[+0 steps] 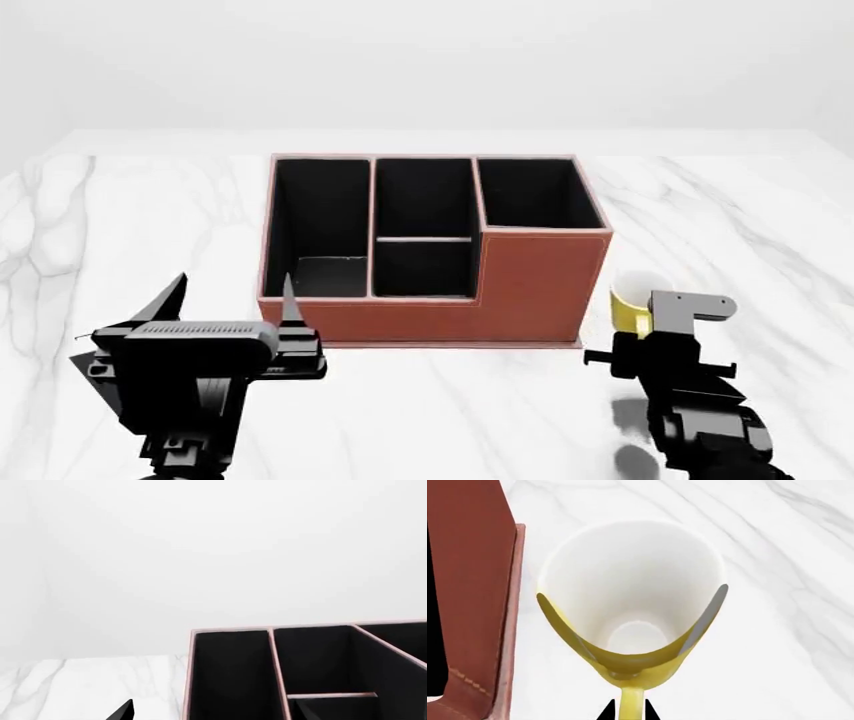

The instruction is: Pick up the yellow and white mug and place it to the right of the caddy.

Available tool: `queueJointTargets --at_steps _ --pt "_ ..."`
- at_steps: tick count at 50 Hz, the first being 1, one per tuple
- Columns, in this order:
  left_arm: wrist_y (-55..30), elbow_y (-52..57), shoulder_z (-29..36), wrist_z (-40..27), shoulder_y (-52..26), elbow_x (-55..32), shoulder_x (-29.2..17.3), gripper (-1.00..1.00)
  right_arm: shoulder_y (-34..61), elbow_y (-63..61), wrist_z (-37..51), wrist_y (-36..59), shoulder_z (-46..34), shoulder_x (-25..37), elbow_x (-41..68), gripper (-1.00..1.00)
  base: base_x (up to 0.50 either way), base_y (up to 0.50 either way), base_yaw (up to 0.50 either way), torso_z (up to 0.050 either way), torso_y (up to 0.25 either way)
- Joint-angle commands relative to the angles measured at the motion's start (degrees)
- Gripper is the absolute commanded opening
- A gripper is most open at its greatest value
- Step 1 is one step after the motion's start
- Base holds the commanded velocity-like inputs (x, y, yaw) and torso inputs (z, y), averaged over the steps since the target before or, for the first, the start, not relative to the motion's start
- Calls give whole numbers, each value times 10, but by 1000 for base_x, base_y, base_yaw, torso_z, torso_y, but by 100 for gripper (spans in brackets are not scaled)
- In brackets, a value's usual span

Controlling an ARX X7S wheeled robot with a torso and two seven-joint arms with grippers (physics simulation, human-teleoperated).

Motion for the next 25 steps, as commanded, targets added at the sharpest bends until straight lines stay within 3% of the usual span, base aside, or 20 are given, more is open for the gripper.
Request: queueJointTargets --at_steps 1,17,18,25 --pt "2 -1 1 -2 1 -2 -2 100 10 23 -11 1 12 -4 -26 -100 0 0 0 0 0" --pt "3 1 3 -5 0 -6 -5 100 9 23 -18 10 39 -7 -54 -100 0 0 0 0 0" --pt "3 0 3 -5 0 -6 -5 100 9 23 -17 9 40 -7 -55 100 0 0 0 0 0" --pt "4 0 4 -6 0 -7 -7 100 -10 -34 -9 16 48 -2 -53 100 0 0 0 0 0"
